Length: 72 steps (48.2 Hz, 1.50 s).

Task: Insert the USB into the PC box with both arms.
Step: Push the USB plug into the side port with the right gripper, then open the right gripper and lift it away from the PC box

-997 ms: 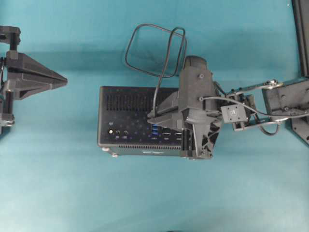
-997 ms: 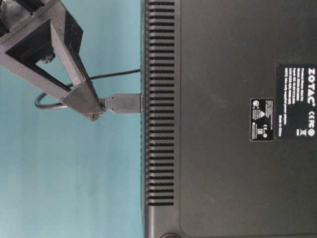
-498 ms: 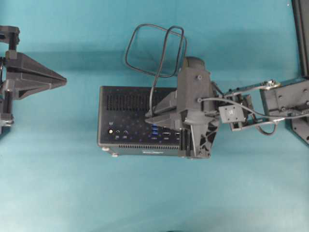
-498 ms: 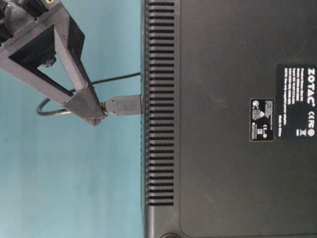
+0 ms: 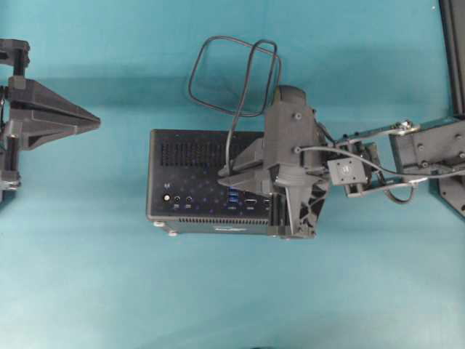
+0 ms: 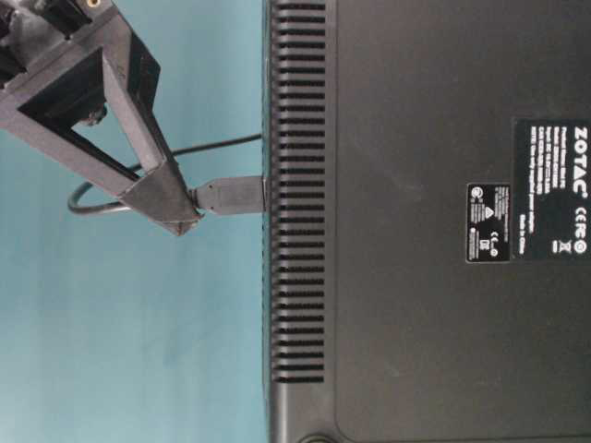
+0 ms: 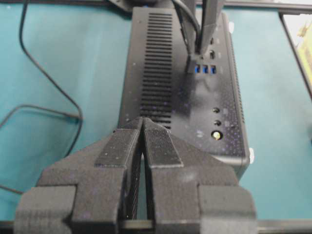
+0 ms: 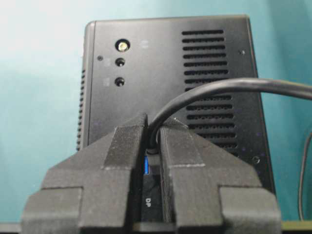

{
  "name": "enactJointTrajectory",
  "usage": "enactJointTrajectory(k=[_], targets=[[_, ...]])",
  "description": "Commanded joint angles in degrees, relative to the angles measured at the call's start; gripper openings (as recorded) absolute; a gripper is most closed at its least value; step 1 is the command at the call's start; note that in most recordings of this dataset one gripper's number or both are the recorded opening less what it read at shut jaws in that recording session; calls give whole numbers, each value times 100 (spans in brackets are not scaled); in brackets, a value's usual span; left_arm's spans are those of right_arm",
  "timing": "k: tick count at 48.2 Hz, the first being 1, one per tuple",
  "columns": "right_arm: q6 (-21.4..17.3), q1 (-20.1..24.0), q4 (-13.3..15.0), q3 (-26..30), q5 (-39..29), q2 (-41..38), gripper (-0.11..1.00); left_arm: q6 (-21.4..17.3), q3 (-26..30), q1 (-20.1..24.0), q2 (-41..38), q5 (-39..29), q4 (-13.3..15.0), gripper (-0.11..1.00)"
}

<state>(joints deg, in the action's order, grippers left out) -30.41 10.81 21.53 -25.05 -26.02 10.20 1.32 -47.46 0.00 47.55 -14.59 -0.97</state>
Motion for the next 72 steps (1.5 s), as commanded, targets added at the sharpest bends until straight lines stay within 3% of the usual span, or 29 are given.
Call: enactJointTrajectory(k=[1,24,40,47,61,72], targets=[[-26,-70,0,-44,-132,-88,10,-9,62,-9,18,44,-9,8],[-53,316,-167,-44,-97,-70,10,-9,44,-9,35,44,-9,7],[-35,-79,-158,-53,-35,62,13,-9,44,9,62,44,-9,8],[-9,-105,-158,-26,-26,70,22,-9,35,9,114,44,-9,8],[-44,-105,-132,53,-114,176,54,-9,26,9,132,35,-9,8],[-35,-114,-132,79,-448,545,57,-9,53,9,141,26,-9,8]])
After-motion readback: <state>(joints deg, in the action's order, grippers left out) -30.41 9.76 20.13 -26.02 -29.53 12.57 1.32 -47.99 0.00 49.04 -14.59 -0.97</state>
